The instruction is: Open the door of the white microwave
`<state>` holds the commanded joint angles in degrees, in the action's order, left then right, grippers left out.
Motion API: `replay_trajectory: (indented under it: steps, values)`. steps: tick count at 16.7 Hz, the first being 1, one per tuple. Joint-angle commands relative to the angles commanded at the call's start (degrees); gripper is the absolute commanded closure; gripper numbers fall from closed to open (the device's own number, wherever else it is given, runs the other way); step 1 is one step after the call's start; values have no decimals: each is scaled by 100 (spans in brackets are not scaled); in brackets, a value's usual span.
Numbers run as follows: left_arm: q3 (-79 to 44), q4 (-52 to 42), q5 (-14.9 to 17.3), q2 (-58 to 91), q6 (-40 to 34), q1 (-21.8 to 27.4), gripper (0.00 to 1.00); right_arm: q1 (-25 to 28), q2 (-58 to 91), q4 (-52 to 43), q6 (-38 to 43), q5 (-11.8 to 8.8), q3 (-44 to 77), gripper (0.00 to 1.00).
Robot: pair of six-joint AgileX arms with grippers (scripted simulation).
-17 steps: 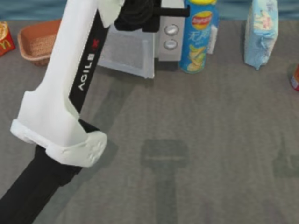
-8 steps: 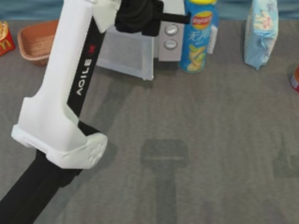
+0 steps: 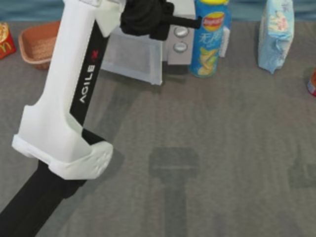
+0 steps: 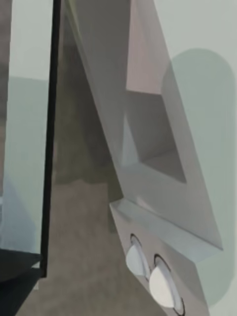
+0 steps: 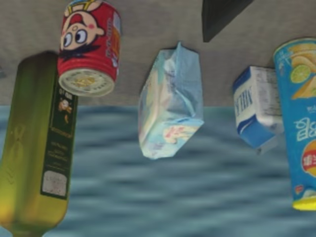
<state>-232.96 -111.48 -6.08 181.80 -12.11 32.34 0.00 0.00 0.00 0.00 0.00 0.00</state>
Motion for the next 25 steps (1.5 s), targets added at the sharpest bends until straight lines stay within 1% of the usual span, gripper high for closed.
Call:
replay_trajectory:
  steps: [20,21,25]
  values:
    - [0,0,0,0,0,0,100,0,0,0,0,0,0,0]
    - [737,754,45,-714,62,84,100,0,0,0,0,0,0,0]
    - [1088,894,39,-855,90,88,100,0,0,0,0,0,0,0]
